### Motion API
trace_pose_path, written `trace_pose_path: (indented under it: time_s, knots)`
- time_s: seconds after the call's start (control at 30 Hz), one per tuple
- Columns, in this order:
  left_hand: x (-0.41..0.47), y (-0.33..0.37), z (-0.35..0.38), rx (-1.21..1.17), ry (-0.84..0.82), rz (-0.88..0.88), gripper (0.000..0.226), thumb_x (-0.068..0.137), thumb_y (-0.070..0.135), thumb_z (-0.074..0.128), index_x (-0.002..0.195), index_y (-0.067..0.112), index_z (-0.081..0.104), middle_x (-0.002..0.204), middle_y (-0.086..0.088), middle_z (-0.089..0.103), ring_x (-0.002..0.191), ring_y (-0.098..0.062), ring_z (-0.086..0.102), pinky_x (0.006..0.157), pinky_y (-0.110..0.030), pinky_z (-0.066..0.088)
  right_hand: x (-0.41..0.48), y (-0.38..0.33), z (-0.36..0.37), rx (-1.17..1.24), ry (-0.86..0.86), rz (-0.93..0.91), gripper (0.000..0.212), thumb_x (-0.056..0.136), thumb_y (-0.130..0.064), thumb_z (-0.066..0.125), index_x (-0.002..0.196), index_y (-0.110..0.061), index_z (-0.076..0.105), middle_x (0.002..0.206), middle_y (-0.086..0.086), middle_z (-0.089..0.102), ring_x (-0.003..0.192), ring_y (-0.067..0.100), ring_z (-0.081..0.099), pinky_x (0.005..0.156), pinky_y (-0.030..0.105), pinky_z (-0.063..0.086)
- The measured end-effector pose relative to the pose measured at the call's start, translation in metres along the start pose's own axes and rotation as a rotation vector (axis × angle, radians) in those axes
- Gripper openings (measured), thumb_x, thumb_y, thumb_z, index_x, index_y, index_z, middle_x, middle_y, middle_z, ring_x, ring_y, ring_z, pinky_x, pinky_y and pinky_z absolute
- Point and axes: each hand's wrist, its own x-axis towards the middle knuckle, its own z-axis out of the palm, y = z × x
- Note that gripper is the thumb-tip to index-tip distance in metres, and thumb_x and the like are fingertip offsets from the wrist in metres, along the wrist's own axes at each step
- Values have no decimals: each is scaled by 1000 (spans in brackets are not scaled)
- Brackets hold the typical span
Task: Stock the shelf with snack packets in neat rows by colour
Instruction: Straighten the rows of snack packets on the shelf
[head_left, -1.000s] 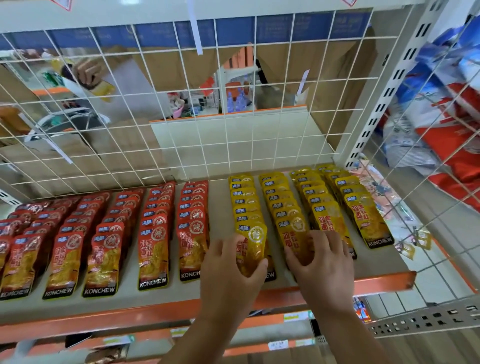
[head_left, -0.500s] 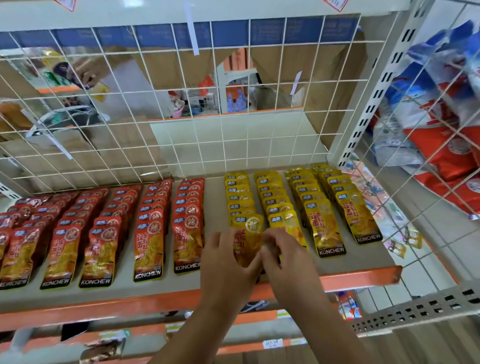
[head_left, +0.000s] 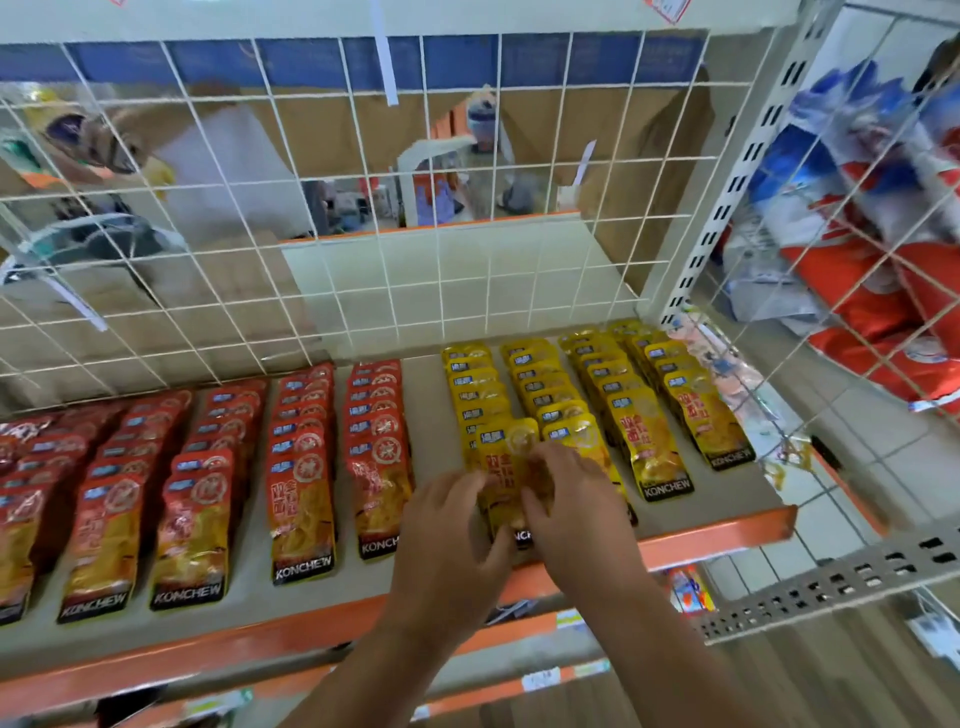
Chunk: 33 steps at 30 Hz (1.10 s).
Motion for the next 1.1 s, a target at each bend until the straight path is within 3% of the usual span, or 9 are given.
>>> trace_pose_path:
  time_s: [0.17,0.33,0.67,0.83,1.1]
  knots:
    - [-6,-8,-9,19,-69,74,31,82,35,64,108,18,68,102,3,68,93,-21,60,80,-42,52,-9,-7,13,-46,4,39,43,83,-29,75,124,-25,62,113,-8,66,107,18,59,89,32,49]
    - [-5,-9,-11,-20,-101,46,31,86,39,63,111,21,69,105,5,67,96,-19,59,83,-43,51,-9,-15,17,-105,-25,88,51,84,-31,73,133,-23,59,123,-4,64,114,21,57,97,36,48]
    - [-5,-11,-21,-118,-74,80,43,80,26,68,122,17,64,114,2,62,103,-18,56,86,-42,51,-10,-26,24,-187,6,182,60,77,-45,78,128,-25,56,118,-3,61,111,24,54,92,37,47]
    - [0,-31,-39,99,-28,331,30,79,26,69,108,18,68,106,1,65,94,-25,56,81,-41,44,-11,-28,35,-219,50,211,65,73,-51,80,124,-22,52,113,2,60,106,30,55,84,41,48]
    - [5,-49,-44,212,-94,288,26,78,28,68,103,20,69,105,1,63,96,-29,57,83,-45,43,-12,-33,46,-216,134,237,62,71,-47,81,119,-18,54,109,4,62,102,31,56,82,40,48]
